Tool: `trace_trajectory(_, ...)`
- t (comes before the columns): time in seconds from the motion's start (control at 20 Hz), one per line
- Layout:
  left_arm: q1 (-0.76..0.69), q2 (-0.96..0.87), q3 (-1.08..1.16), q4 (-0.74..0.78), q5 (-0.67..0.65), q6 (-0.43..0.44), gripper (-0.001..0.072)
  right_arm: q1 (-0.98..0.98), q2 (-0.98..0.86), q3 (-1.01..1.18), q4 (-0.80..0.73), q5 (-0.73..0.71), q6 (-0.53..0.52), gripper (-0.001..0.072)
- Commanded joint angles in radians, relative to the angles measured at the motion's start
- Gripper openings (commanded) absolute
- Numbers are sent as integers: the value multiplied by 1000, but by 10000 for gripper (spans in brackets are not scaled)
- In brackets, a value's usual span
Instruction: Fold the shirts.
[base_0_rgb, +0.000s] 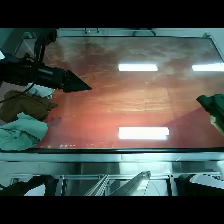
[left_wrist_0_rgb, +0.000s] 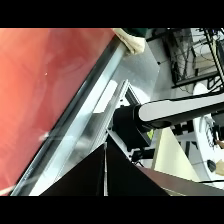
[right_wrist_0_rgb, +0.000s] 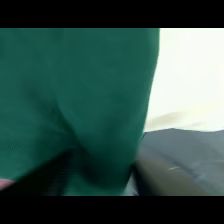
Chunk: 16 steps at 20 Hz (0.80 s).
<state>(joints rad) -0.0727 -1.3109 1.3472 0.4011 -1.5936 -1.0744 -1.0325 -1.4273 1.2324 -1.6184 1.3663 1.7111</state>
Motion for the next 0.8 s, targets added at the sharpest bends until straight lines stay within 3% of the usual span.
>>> trace_trajectory(0.0,-15,-31,0,-1,-12,0,22,-4,-9,-16,-29,38,-13,688)
trace_trajectory(0.2,12,-40,14,-12,-3,-1,14,7,-8,50,73,118,6,672)
trace_trajectory(0.25,26,-40,39,-11,-3,-3,14,20,-7,80,146,134,6,522)
trace_trajectory(0.35,56,-26,102,-9,-3,-35,14,59,8,141,360,134,-31,11)
trace_trajectory(0.55,121,60,172,53,-1,-63,14,200,106,191,684,48,-151,17)
trace_trajectory(0.75,125,254,-89,172,11,-101,17,418,285,87,692,61,-250,16)
